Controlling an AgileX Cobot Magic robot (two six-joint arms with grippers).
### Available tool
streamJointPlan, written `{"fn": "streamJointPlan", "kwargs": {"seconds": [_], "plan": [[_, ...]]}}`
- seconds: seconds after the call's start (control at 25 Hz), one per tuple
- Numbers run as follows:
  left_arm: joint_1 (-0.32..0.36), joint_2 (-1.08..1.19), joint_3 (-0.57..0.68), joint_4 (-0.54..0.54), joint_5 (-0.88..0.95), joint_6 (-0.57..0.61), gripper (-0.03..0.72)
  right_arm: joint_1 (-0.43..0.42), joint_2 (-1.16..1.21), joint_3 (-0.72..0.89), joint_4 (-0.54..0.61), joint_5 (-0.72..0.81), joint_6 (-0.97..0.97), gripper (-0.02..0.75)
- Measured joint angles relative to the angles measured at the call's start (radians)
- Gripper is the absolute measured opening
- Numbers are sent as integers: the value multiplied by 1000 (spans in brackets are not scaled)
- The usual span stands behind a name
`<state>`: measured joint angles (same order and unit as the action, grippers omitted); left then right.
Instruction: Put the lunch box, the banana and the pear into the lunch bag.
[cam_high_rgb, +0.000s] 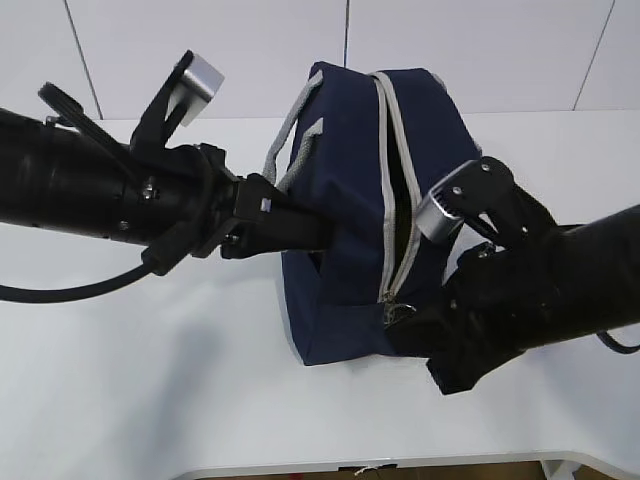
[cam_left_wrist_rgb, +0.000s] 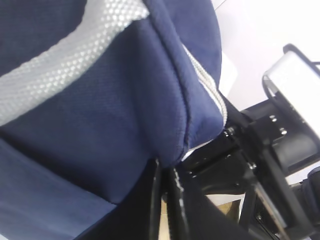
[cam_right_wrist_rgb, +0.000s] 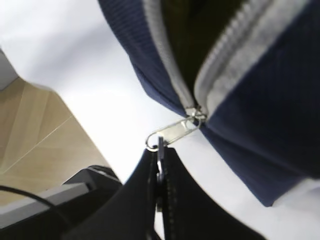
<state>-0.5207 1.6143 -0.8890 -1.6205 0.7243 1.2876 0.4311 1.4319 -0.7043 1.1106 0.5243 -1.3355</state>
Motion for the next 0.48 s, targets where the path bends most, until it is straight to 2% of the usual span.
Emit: {"fn": "streamJointPlan", "kwargs": {"seconds": [0.32, 0.4, 0.48], "plan": [[0, 0, 0, 0, 0, 0, -20, 0, 0, -202, -420, 189, 382, 18], [0, 0, 0, 0, 0, 0, -20, 0, 0, -250, -534, 242, 414, 18], [0, 0, 0, 0, 0, 0, -20, 0, 0, -280, -601, 281, 427, 18]]}}
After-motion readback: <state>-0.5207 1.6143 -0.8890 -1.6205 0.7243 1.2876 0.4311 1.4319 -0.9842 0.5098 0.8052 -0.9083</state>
